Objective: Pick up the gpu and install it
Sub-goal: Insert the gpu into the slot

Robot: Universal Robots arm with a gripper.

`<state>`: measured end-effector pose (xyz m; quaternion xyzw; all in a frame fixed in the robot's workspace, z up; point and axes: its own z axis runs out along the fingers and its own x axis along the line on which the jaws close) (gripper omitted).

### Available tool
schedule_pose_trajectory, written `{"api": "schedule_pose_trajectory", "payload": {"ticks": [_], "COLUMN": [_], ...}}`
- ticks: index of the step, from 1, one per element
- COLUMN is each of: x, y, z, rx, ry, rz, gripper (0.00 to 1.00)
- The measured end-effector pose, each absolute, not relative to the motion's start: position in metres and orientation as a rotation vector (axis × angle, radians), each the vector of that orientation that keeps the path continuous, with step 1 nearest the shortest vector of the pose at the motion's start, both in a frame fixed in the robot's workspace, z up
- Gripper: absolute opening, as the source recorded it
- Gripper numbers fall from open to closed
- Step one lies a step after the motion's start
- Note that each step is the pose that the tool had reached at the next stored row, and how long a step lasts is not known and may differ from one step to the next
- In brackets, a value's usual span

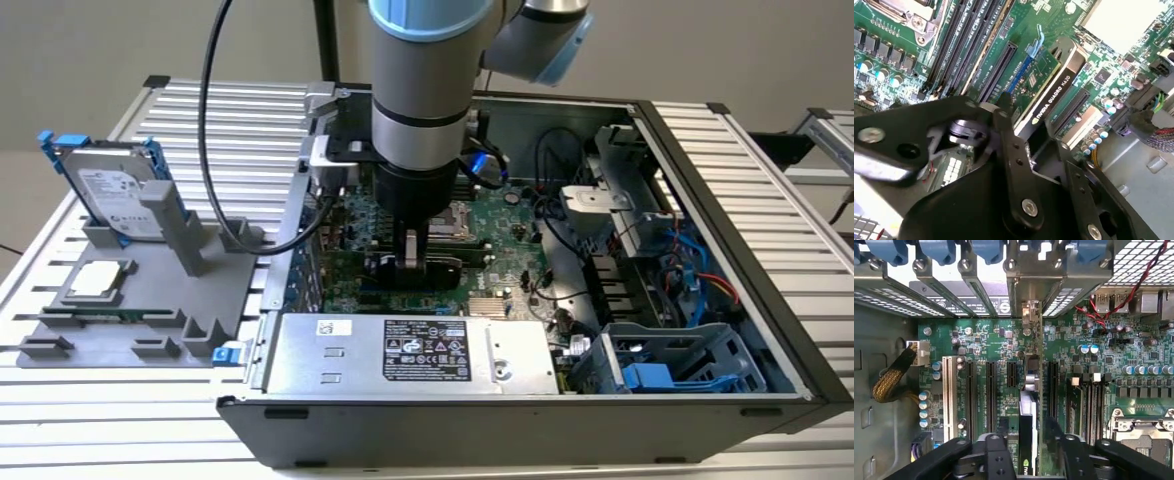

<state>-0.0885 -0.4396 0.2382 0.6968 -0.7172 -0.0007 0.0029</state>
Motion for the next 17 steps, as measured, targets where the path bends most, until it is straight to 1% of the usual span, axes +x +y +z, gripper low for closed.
{"api": "schedule_pose_trajectory", "payload": {"ticks": [10, 13, 17], "x": [-0.089, -0.089, -0.089], "y": [-0.440, -0.439, -0.439], "z": [0.283, 0.290, 0.308], "rx": [2.185, 2.185, 2.185], "ry": [-2.249, -2.249, -2.249], "rz": [-0.003, -0.003, -0.004], "gripper": [1.00, 1.00, 1.00]}}
